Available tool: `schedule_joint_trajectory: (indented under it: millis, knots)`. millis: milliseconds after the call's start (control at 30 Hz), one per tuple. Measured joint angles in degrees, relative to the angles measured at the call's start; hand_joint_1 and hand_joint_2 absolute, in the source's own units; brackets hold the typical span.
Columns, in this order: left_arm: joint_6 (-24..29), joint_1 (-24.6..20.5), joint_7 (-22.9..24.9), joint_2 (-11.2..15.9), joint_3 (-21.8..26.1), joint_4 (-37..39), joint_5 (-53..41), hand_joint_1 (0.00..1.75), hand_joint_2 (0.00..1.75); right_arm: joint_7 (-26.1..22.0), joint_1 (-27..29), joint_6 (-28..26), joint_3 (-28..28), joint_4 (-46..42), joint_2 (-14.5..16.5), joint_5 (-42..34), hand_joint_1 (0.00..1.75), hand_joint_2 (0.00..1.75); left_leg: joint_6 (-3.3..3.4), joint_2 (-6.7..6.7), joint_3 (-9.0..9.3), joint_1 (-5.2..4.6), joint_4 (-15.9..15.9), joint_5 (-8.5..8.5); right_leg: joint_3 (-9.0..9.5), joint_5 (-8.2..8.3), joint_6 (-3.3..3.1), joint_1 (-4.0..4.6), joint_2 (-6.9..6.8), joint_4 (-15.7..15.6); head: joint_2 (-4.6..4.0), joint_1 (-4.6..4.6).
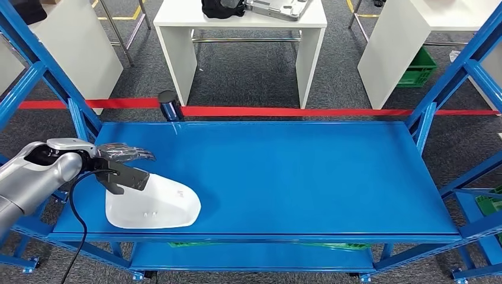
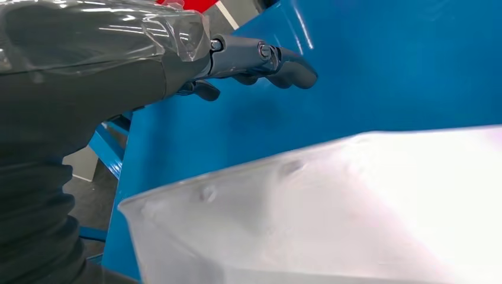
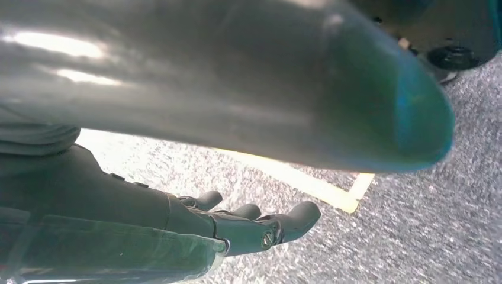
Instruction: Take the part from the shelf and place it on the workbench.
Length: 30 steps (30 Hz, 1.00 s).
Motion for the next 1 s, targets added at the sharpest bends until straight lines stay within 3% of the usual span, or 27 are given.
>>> schedule_joint_trajectory:
  millis: [100,167,267,333,367,400,467,533,667,700,800,833,867,900,933,1000]
  knots:
    - [0.0,0.0,0.0,0.0,-0.1,0.2,0.0,0.00,1.75,0.0,0.0,0.0,0.0,0.1,0.0,0.0,0.00,0.00,-0.67,-0.01,-0.34,0.02,0.3,-0.18,0.33,0.38,-1.13,0.11,0.03,-0.6,0.00,-0.04]
    - [0.0,0.0,-0.1,0.1,-0.4,0.3,0.0,0.00,1.75,0.1,0.0,0.0,0.0,0.2,0.0,0.0,0.00,0.00,-1.24,0.02,-1.17,0.24,2.1,-1.51,0.48,0.51,-1.68,-0.20,0.04,-0.8,0.00,-0.11]
    - [-0.2,0.3,-0.3,0.2,-0.9,0.7,0.3,0.00,1.75,0.2,0.0,0.0,0.0,0.3,-0.1,0.0,0.00,0.00,-2.14,0.05,-5.90,0.60,12.4,-6.55,0.59,0.49,-1.98,-0.33,0.04,-0.8,0.00,-0.23]
    - [-0.4,0.8,-0.4,0.3,-1.3,0.9,0.7,0.00,1.75,0.2,0.0,0.1,0.0,0.3,0.0,0.0,0.00,0.00,-2.35,0.06,-8.31,0.77,17.0,-7.59,0.62,0.45,-2.02,-0.28,0.05,-0.8,0.00,-0.23]
    - [-0.4,1.0,-0.4,0.3,-1.4,0.9,0.9,0.00,1.75,0.3,0.0,0.1,0.0,0.3,0.0,0.0,0.00,0.00,-2.31,0.07,-8.01,0.80,16.1,-6.54,0.68,0.43,-2.03,-0.27,0.05,-0.8,0.00,-0.23]
    - [-0.5,1.1,-0.4,0.3,-1.5,1.0,1.1,0.00,1.75,0.3,0.0,0.1,0.0,0.3,0.0,0.0,0.00,0.00,-2.18,0.07,-6.62,0.80,13.1,-4.67,0.78,0.40,-2.03,-0.25,0.06,-0.8,0.00,-0.23]
    - [-0.4,1.0,-0.4,0.4,-1.5,1.0,1.5,0.00,1.75,0.4,-0.1,0.2,0.0,0.3,0.1,0.0,0.00,0.00,-1.70,0.09,-2.54,0.64,4.9,-1.17,0.90,0.35,-1.96,-0.07,0.07,-0.8,0.00,-0.21]
    - [-0.5,0.9,-0.4,0.4,-1.5,1.1,1.7,0.00,1.75,0.6,-0.3,0.2,0.0,0.3,0.2,0.0,0.00,0.00,-1.20,0.08,-0.37,0.32,0.7,-0.19,0.70,0.39,-1.66,0.12,0.08,-0.8,0.00,-0.19]
    - [-1.6,0.7,-0.8,0.2,-1.9,1.4,2.1,0.00,1.75,0.6,-0.3,0.1,0.0,0.5,0.4,0.0,0.00,0.00,0.04,0.12,0.03,0.35,-0.4,0.26,-0.02,-0.13,-0.72,0.16,0.04,0.1,0.00,-0.13]
    - [-1.9,0.5,-1.0,0.1,-2.1,1.4,2.2,0.00,1.75,0.5,-0.3,0.1,0.0,0.6,0.3,0.0,0.00,0.00,0.39,0.15,0.17,0.47,-0.7,0.51,-1.06,-1.23,-0.76,0.16,0.03,2.2,0.00,-0.08]
    - [-2.8,0.2,-1.4,-0.3,-2.8,1.7,2.6,0.00,1.75,0.3,-0.3,0.3,0.0,0.8,0.3,0.0,0.00,0.00,0.77,0.16,0.06,0.41,-0.9,0.72,-6.59,-5.80,-1.07,0.08,0.01,13.7,0.00,-0.03]
    - [-3.0,0.2,-1.5,-0.4,-3.0,1.8,2.7,0.00,1.75,0.3,-0.3,0.6,-0.1,0.8,0.3,0.0,0.00,0.00,0.78,0.15,0.01,0.37,-0.9,0.72,-7.68,-6.32,-0.89,0.07,0.01,15.9,0.00,-0.03]
    - [-3.1,0.2,-1.5,-0.4,-3.3,1.9,2.8,0.04,1.75,0.2,-0.2,0.8,-0.1,0.8,0.3,0.0,0.00,0.00,0.77,0.13,-0.01,0.35,-0.8,0.72,-7.63,-5.89,-0.53,0.06,0.00,15.7,0.00,-0.03]
    - [-3.1,0.1,-1.5,-0.5,-3.6,1.9,2.9,0.18,1.75,0.2,-0.2,1.0,-0.1,0.9,0.3,0.0,0.00,0.00,0.73,0.11,-0.01,0.34,-0.7,0.69,-6.39,-4.67,-0.08,0.03,-0.01,13.1,0.00,-0.03]
    - [-3.1,0.1,-1.5,-0.5,-3.7,1.9,3.1,0.53,1.75,0.2,-0.2,1.1,-0.1,0.9,0.3,0.0,0.00,0.00,0.62,0.08,-0.02,0.34,-0.5,0.62,-4.28,-3.05,0.31,-0.01,-0.02,8.9,0.00,-0.03]
    - [-3.1,0.0,-1.5,-0.4,-3.9,2.0,3.3,1.34,1.75,0.1,-0.2,1.1,-0.1,0.8,0.2,0.0,0.00,0.00,0.18,0.03,-0.21,0.07,0.0,0.33,-0.52,-0.58,0.21,0.06,-0.02,1.6,0.00,-0.08]
